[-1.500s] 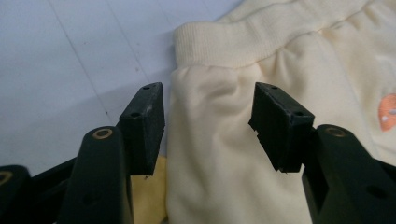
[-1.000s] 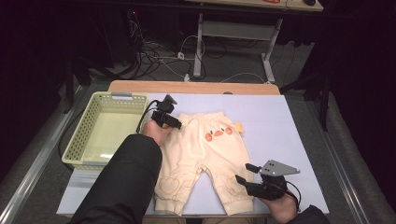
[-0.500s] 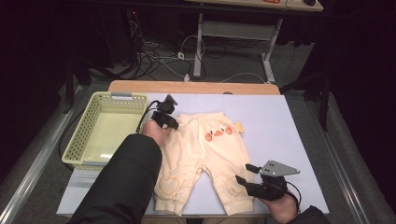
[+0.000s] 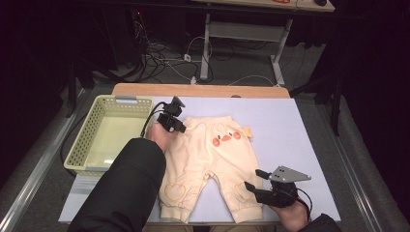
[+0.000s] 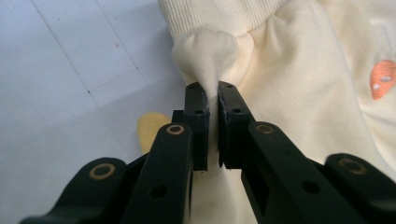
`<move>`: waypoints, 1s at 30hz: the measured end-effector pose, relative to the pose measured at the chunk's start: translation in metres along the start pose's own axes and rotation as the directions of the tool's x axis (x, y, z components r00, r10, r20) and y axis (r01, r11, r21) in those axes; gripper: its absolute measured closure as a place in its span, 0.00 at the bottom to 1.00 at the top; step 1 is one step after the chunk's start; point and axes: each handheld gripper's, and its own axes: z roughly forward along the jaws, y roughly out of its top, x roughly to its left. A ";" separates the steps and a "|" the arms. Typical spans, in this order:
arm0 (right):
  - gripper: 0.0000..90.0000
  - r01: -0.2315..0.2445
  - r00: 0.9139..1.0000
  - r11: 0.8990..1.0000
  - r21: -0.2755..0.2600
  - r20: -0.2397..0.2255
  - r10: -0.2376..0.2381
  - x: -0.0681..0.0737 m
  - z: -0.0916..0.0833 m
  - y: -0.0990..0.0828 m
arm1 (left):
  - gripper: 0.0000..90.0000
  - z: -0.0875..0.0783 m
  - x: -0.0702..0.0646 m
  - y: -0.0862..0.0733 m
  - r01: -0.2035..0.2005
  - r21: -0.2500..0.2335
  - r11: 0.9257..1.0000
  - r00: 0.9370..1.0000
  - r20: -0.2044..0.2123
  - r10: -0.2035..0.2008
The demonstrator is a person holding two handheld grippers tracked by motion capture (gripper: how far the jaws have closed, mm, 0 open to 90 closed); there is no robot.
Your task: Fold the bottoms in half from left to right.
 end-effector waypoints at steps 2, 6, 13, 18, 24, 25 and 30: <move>0.43 -0.007 1.000 1.000 -0.002 0.005 0.007 -0.001 0.000 0.000 | 0.91 -0.003 -0.001 0.000 -0.007 -0.007 1.000 1.000 0.003 0.007; 0.43 -0.005 1.000 1.000 -0.001 0.010 0.005 0.000 0.000 0.000 | 0.91 -0.010 -0.004 0.000 -0.025 -0.021 0.999 1.000 0.016 0.025; 0.42 -0.003 1.000 1.000 0.003 0.013 0.003 0.002 0.000 0.000 | 0.91 -0.021 -0.009 -0.002 -0.048 -0.048 0.998 0.998 0.044 0.050; 0.42 -0.009 1.000 1.000 -0.007 0.023 0.010 0.003 -0.001 0.000 | 0.91 -0.027 -0.012 -0.003 -0.057 -0.067 0.996 0.996 0.068 0.062; 0.45 -0.017 1.000 1.000 -0.004 0.025 0.017 0.011 0.001 0.004 | 0.91 -0.033 -0.014 -0.004 -0.073 -0.084 0.994 0.993 0.088 0.081; 0.45 -0.015 1.000 1.000 0.001 0.021 0.015 0.013 0.002 0.006 | 0.91 -0.034 -0.014 -0.004 -0.077 -0.086 0.993 0.992 0.094 0.085; 0.47 -0.001 1.000 1.000 0.029 0.013 0.000 0.026 0.012 0.014 | 0.91 -0.038 -0.013 -0.005 -0.079 -0.098 0.992 0.990 0.104 0.090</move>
